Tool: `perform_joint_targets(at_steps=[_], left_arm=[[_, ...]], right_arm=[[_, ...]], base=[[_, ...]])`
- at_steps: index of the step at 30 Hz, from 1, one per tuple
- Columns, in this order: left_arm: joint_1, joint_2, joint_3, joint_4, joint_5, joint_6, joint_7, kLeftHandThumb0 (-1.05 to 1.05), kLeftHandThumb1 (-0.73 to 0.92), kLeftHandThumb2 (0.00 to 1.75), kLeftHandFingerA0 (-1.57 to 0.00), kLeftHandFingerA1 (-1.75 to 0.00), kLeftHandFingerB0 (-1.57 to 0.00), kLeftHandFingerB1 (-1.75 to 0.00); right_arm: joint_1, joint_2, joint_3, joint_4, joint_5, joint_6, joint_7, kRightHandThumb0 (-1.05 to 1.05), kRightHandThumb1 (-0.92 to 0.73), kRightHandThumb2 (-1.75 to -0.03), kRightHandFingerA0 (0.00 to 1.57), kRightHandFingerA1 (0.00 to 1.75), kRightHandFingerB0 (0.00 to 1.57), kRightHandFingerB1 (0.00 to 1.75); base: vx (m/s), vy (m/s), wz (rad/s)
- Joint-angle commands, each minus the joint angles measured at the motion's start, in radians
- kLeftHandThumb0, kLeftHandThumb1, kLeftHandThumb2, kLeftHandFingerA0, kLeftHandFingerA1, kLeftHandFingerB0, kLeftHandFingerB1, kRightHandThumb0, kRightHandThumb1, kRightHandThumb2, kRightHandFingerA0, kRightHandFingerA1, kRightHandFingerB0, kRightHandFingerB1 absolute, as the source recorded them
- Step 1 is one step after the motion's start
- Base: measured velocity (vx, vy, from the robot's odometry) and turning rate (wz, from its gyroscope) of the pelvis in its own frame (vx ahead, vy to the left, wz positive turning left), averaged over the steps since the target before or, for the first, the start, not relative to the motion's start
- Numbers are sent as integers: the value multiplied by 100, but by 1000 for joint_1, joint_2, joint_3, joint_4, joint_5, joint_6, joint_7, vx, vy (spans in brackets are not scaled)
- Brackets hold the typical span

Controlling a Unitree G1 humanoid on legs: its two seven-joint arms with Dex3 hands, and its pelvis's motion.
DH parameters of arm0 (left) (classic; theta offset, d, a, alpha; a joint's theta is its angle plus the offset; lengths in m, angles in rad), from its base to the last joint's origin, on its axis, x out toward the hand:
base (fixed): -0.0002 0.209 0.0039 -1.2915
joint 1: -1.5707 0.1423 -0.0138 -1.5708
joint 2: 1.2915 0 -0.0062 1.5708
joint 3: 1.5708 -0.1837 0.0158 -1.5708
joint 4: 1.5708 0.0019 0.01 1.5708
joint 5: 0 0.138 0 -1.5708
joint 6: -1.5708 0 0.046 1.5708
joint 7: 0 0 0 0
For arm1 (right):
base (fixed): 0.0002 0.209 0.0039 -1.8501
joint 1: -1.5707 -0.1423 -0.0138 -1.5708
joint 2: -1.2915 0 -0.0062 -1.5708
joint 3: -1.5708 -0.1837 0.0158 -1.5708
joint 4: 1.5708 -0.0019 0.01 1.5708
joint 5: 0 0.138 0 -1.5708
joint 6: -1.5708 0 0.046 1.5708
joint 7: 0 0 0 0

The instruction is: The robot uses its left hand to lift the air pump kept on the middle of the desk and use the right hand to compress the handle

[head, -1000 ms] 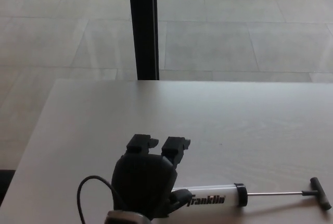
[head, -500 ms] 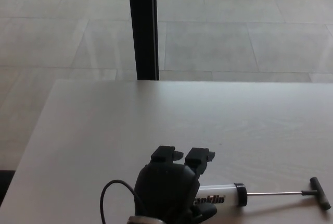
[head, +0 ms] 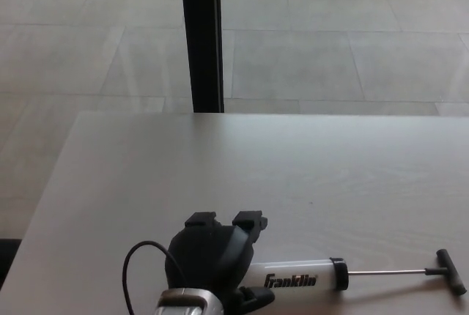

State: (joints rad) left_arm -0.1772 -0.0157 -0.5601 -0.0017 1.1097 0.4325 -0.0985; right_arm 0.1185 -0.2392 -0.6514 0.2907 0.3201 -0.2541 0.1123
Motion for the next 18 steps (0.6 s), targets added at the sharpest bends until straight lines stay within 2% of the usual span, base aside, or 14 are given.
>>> perform_joint_targets(at_steps=[1, 2, 5, 7, 10, 11, 12, 13, 15, 16, 18], left_arm=[[-18, 3, 32, 25, 43, 181, -143, -74, 65, 60, -28, -109, -29, -61], [-21, -1, 34, 32, 41, 186, -141, -73, 65, 59, -29, -110, -30, -66], [-41, -2, 21, 55, 48, 195, -149, -74, 66, 60, -31, -96, -28, -56], [-45, -8, 1, 64, 56, 205, -160, -75, 66, 60, -31, -106, -29, -57], [-65, -32, -8, 86, 45, 225, -165, -76, 65, 60, -31, -110, -31, -59], [-66, -34, -14, 86, 46, 226, -161, -76, 64, 60, -32, -110, -32, -58], [-66, -36, -19, 86, 47, 226, -155, -78, 64, 60, -32, -111, -33, -59], [-65, -38, -28, 84, 50, 226, -155, -78, 65, 60, -26, -105, -27, -53], [-64, -42, -53, 83, 57, 221, -156, -79, 67, 60, -23, -102, -26, -50], [-74, -45, -63, 88, 57, 214, -151, -79, 69, 61, -23, -101, -26, -49], [-72, -55, -89, 101, 70, 205, -109, -79, 68, 60, -26, -97, -28, -47]], right_arm=[[-21, -14, -11, 9, 25, -37, -2, -66, -66, -106, 50, 76, 34, 53], [-23, -16, -12, 7, 26, -36, -1, -69, -69, -106, 48, 75, 35, 52], [-35, -24, -10, 11, 19, -44, -2, -73, -69, -106, 48, 75, 35, 52], [-27, -15, -7, -29, 22, -24, -12, -72, -69, -106, 48, 74, 35, 52], [-31, -17, -8, -61, 26, 1, -23, -68, -67, -106, 49, 76, 34, 53], [-34, -17, -8, -58, 27, -2, -23, -70, -84, -65, 48, 78, 41, 39], [-35, -16, -8, -59, 28, -2, -22, -73, -69, -106, 48, 75, 34, 52], [-39, -17, -9, -49, 28, -7, -19, -72, -69, -106, 48, 75, 35, 52], [-45, -18, -11, -38, 29, -6, -21, -69, -66, -106, 49, 75, 33, 51], [-49, -21, -12, -37, 31, -9, -17, -75, -70, -107, 47, 73, 34, 51], [-43, -17, -11, -65, 32, 9, -27, -66, -66, -106, 48, 75, 33, 52]], base=[[0, 0, 0], [0, 0, 0], [0, 0, 0], [0, 0, 0], [0, 0, 0], [0, 0, 0], [0, 0, 0], [0, 0, 0], [0, 0, 0], [0, 0, 0], [0, 0, 0]])
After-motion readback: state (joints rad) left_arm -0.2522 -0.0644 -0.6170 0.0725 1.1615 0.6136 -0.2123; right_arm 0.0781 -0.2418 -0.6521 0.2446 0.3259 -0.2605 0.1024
